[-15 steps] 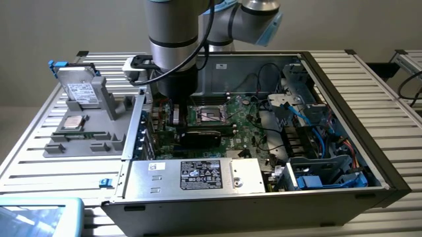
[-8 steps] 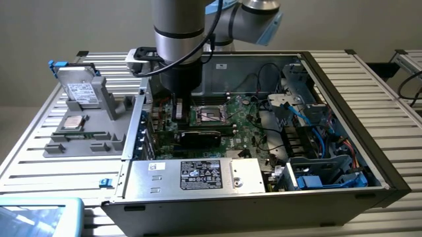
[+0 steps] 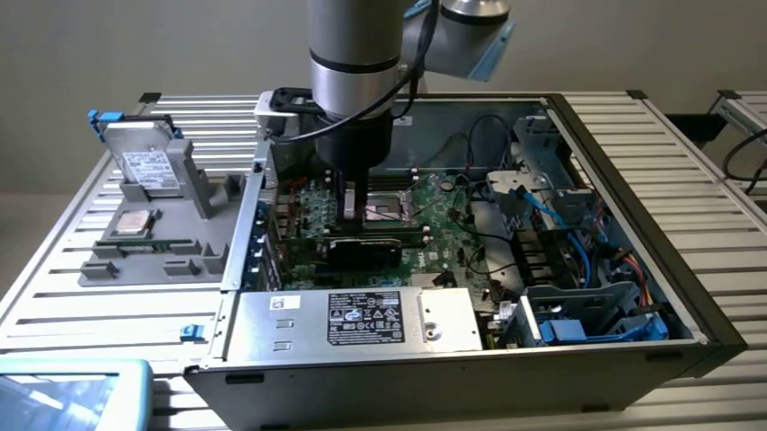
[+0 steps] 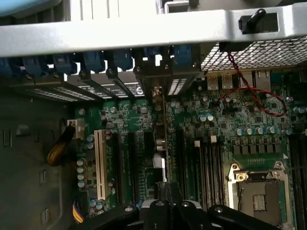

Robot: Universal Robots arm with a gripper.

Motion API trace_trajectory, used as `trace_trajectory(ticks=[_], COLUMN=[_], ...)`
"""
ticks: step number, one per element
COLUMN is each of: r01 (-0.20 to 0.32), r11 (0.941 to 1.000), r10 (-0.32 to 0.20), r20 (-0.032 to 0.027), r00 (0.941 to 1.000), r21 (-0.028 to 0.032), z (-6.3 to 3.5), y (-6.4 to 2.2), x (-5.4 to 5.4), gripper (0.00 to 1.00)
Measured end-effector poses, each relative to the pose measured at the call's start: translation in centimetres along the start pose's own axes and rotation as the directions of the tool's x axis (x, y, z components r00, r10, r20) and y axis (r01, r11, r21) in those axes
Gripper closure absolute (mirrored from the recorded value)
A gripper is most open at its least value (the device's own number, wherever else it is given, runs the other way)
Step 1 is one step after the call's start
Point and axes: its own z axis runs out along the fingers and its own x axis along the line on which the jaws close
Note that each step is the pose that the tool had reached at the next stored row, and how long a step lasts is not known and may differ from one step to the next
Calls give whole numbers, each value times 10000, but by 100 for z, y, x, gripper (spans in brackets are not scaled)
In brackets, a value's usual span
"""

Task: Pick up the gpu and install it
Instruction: 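Press down on the gpu until it lock into place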

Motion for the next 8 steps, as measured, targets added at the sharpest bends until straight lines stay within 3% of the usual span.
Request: trace_trajectory(ticks=[5,8], r01=[4,-4], r11=[10000,10000], r10=[-4,5], r20=[93,101], r00=[10000,9999], r21=[-33,-79], z=[27,66], y=[-1,-4], x=[1,1], gripper=[88,88])
